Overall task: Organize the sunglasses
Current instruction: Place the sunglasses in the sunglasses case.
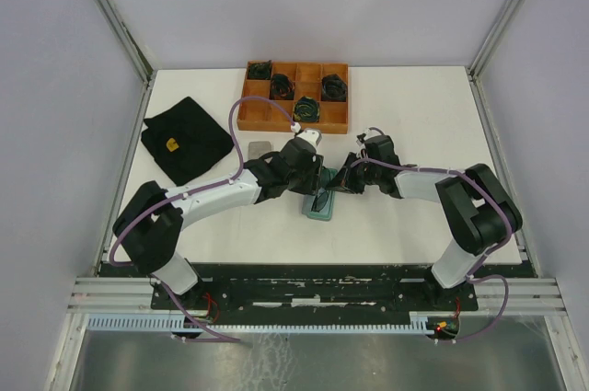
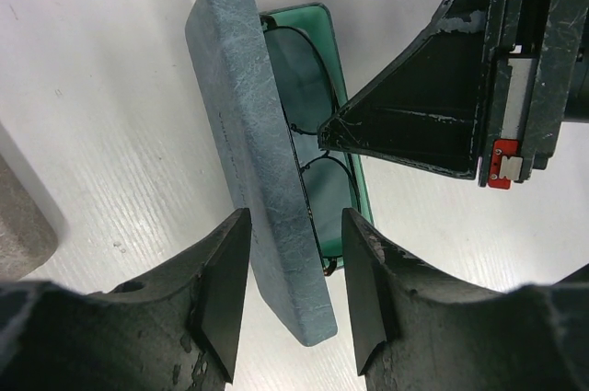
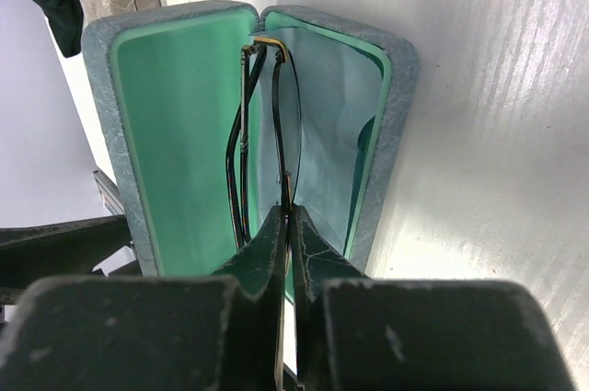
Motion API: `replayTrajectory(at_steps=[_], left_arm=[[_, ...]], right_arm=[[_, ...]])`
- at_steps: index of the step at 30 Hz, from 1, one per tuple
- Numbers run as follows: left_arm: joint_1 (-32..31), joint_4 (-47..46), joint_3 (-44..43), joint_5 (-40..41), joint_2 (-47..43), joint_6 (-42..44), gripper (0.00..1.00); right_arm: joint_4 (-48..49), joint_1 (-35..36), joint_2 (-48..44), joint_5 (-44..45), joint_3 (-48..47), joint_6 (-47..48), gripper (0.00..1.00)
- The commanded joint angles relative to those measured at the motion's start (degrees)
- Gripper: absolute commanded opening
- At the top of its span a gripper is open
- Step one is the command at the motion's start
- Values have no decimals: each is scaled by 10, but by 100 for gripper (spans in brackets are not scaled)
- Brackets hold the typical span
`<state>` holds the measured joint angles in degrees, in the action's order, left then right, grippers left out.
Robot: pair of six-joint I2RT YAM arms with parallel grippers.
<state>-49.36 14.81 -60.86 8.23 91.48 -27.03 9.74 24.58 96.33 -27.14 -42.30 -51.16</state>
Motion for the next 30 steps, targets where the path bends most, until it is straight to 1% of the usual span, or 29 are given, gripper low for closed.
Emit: replayTrajectory(at_steps=[1, 7, 14, 19, 23, 26, 30], left_arm=[[-1, -30, -1, -9, -1, 14, 51], [-1, -32, 5, -8, -8, 14, 51], [-1, -33, 7, -5, -14, 14, 51], [-1, -34, 9, -4, -19, 14, 52], [-1, -37, 9, -6, -17, 15, 52], [0, -43, 11, -12, -16, 16, 52], [0, -47, 14, -17, -13, 17, 52]], right_arm=[[16, -1, 10, 1, -21, 8, 8], [-41, 0, -13, 16, -40, 38, 21], [-113, -1, -43, 26, -68, 73, 33], [-173, 0, -72, 54, -81, 105, 39], [-219, -1, -93, 90, -84, 131, 40], [-234, -1, -97, 114, -80, 143, 41], [-221, 0, -88, 104, -74, 137, 41]])
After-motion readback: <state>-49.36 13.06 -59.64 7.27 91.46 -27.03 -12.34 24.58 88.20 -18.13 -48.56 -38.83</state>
